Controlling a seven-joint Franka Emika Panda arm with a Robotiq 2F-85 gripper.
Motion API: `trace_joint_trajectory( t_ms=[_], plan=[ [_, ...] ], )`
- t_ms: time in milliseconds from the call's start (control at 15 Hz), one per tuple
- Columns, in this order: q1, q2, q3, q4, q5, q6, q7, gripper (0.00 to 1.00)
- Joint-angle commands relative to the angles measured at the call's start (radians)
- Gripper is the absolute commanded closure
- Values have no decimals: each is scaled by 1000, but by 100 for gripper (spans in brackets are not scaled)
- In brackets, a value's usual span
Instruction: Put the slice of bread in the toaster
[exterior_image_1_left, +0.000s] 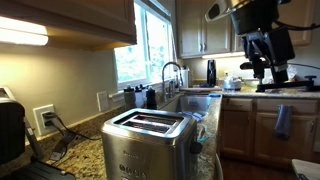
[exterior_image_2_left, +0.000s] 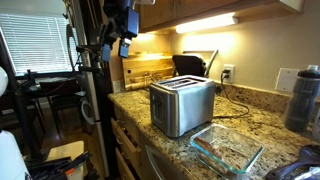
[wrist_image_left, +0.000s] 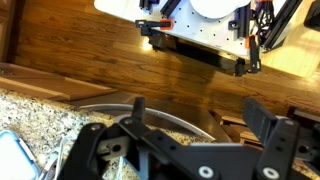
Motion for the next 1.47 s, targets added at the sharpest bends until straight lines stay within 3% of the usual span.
trace_joint_trajectory(
  t_ms=[0,933,1400],
  plan=[
    [24,2,-18,2,-8,-3,12,0],
    [8,37,-29,9,-25,15,24,0],
    [-29,107,-84,48,-82,60,21,0]
  ],
)
